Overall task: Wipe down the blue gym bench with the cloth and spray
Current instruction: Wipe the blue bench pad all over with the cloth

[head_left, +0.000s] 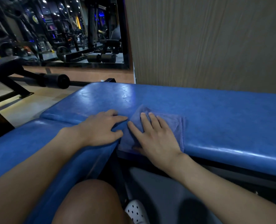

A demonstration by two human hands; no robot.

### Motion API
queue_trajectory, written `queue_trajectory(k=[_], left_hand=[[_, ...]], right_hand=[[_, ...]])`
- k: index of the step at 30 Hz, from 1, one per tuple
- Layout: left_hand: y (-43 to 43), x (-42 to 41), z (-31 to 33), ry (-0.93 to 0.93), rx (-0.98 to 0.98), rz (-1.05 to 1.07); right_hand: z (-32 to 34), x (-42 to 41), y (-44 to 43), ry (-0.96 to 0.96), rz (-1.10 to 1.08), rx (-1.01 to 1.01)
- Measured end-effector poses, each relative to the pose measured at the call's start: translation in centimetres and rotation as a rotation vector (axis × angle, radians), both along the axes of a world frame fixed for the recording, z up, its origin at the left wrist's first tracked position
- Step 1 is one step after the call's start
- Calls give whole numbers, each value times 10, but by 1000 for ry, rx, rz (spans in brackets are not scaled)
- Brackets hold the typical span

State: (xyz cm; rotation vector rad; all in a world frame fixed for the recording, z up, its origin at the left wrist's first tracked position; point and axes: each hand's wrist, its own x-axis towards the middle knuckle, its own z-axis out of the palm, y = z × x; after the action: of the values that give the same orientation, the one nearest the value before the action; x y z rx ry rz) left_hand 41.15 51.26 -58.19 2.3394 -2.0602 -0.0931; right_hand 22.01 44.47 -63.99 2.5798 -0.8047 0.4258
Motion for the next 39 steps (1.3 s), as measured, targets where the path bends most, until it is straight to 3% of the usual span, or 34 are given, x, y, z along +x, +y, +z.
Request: queue_trajectory(k=[4, 8, 14, 22, 25, 30, 35, 39], left_hand=[[-10, -19, -1, 56, -17, -108], [-18, -34, -6, -51, -11, -178], [-27, -39, 0, 26, -3, -210], [-31, -52, 0, 55, -6, -280], [-38, -65, 0, 41, -27, -337], [-48, -78, -2, 20, -18, -381], [-59, -88, 9, 55, 5, -389], [-65, -117, 5, -15, 6, -412]], right_hand=[[-1, -51, -5, -26, 22, -19], [1, -100, -7, -23, -45, -16], [0, -72, 11, -205, -214, 78], [-22, -125, -13, -263, -109, -159], [-26, -138, -9, -409, -146, -219], [-31, -89, 9, -678, -310, -155], [-38, -122, -7, -568, -159, -283], [-44, -180, -17, -541, -168, -379]])
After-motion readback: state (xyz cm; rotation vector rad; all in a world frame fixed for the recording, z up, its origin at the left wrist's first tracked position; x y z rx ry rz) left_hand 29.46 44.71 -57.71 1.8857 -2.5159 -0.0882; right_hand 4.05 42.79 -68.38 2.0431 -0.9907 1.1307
